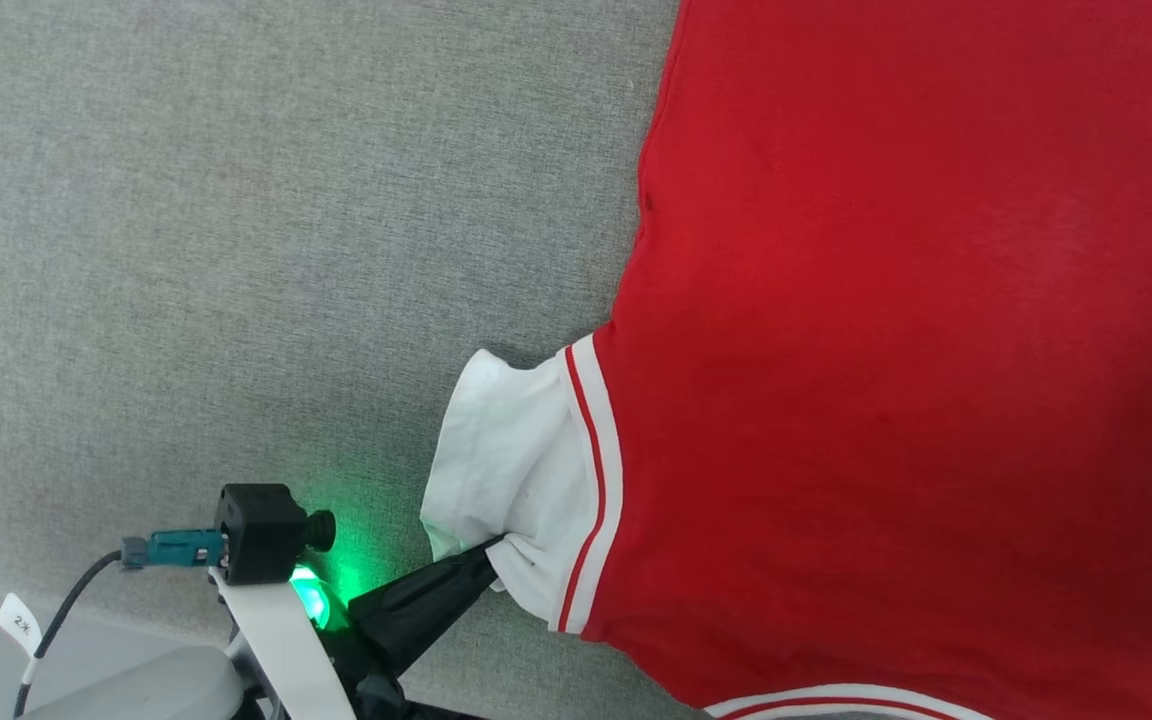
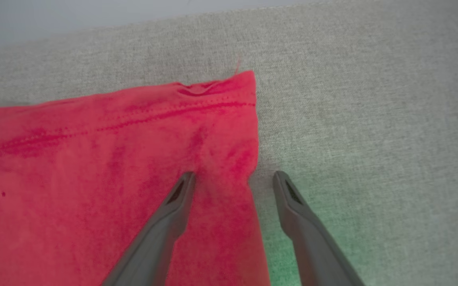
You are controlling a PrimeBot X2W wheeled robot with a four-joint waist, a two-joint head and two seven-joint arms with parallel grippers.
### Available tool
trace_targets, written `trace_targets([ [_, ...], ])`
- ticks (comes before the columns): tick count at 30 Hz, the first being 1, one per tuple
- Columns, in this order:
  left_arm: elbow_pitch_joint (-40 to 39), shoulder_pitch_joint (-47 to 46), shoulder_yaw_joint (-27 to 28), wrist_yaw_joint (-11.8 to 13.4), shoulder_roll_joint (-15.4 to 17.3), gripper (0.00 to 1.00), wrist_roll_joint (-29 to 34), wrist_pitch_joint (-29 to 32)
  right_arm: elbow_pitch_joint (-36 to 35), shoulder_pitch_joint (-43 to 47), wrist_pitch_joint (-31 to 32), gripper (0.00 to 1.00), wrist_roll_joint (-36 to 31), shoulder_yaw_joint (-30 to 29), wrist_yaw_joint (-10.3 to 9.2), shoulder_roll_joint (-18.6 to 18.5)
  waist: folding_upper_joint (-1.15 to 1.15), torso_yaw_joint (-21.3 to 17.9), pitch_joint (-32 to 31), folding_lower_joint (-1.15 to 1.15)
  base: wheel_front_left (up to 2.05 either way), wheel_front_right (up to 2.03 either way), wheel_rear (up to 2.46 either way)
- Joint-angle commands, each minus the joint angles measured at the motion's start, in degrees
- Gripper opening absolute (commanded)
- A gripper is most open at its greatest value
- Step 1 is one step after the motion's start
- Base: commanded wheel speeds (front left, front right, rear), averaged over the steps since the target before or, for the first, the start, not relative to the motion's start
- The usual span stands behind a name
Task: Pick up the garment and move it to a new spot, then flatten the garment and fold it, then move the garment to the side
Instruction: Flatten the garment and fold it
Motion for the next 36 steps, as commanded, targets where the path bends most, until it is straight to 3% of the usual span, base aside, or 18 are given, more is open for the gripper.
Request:
trace_targets([
  [1,3.03,-0.70,-0.68,1.26,-1.82,0.00,-1.08,1.00,0.84,0.37,0.80,0.01,-0.12,-0.05,-0.02,0.60,-0.01,-0.15,0.16,0.00,0.00,0.00,0.00],
  [11,2.71,-1.84,-0.26,1.27,-1.97,0.00,-2.16,0.88,0.21,2.32,-0.78,0.00,1.66,-1.67,-0.04,0.00,-0.01,-1.30,-1.80,0.00,0.00,0.00,0.00],
  [17,2.95,0.60,1.83,1.17,-1.01,0.00,-3.03,0.55,-1.68,8.31,-0.08,0.00,7.90,2.55,-0.03,-3.07,-0.01,-3.11,-6.53,0.00,0.00,0.00,0.00],
  [22,3.30,3.80,4.10,0.81,-0.29,0.00,-3.47,0.54,-8.26,18.89,5.49,0.00,15.71,7.02,-0.03,-8.30,-0.01,-4.62,-11.20,0.00,0.00,0.00,0.00],
  [28,3.86,8.20,8.70,0.78,-0.34,0.00,-3.91,0.53,-20.48,34.39,11.99,0.00,26.74,6.14,-0.04,-10.51,-0.01,-6.49,-16.18,0.00,0.00,0.00,0.00],
  [36,4.90,13.50,13.31,0.78,-1.48,0.00,-3.52,0.53,-34.16,55.69,17.72,0.00,35.64,6.03,-0.04,-7.91,-0.01,-8.34,-20.92,0.00,0.00,0.00,0.00],
])
